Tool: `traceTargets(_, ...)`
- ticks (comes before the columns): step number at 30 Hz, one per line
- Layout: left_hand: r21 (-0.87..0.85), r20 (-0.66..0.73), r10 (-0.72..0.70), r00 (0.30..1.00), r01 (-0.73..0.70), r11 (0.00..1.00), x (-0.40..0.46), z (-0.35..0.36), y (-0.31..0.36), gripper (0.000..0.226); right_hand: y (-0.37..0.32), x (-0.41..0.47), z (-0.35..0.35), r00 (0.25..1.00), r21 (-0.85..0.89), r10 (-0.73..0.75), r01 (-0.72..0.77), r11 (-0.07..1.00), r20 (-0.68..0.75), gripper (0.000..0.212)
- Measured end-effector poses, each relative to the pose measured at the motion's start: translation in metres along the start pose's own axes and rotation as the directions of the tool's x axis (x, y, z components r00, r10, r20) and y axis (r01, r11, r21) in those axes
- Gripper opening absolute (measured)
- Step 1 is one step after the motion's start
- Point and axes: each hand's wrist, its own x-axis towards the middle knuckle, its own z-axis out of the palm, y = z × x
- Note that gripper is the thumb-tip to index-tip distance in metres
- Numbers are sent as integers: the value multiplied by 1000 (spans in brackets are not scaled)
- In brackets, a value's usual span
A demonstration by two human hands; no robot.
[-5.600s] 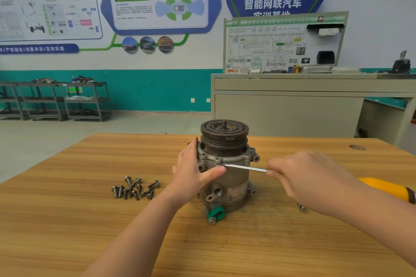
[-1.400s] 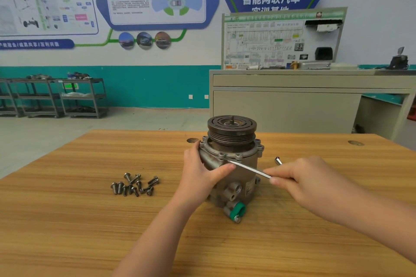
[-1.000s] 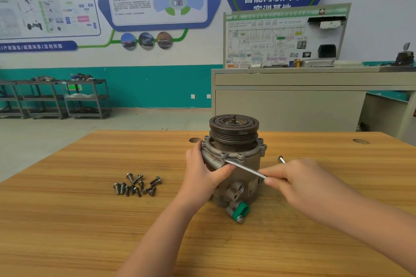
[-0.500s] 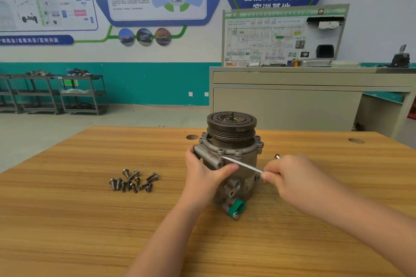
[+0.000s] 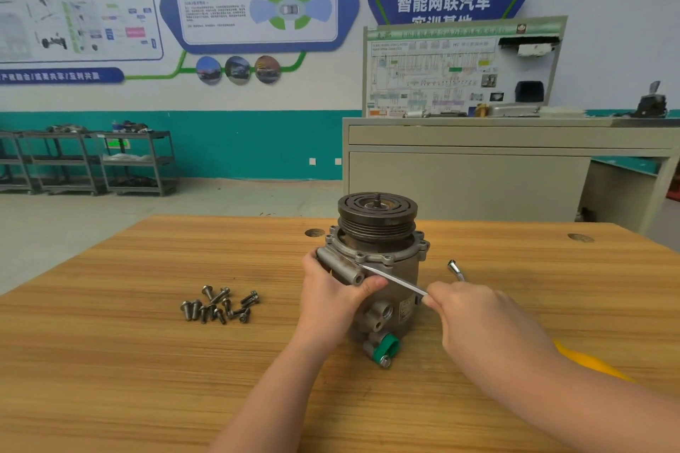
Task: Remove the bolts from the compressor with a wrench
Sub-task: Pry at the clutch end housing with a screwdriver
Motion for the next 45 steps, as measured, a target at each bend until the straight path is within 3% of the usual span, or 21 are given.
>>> traceTargets(13, 75, -11, -25, 1000, 26, 997, 4, -2, -3, 123, -9, -5, 1, 998, 3, 51, -51, 999, 24, 20)
traceTargets(18, 68, 11, -39, 999, 38, 997, 3, -4, -3, 125, -1, 7, -9, 993, 23, 50, -52, 998, 103, 28)
traceTargets(27, 80, 71, -44, 997, 38, 996, 4, -8, -5, 129, 8, 21, -14, 986, -111, 38, -20, 994, 164, 22)
traceTargets(32, 25, 192, -83, 978, 80, 996, 7, -22, -5, 102, 7, 17, -3, 984, -15, 75, -73, 997, 162, 38)
traceTargets(40, -42, 181, -78, 980, 87, 995, 12, -26, -11, 75, 9, 5, 14, 995, 215, 91, -97, 972, 40, 33)
traceTargets(45, -45, 189, -70, 979, 80, 996, 12, -25, -12, 70, 5, -2, 18, 995, 252, 99, -95, 963, -2, 35)
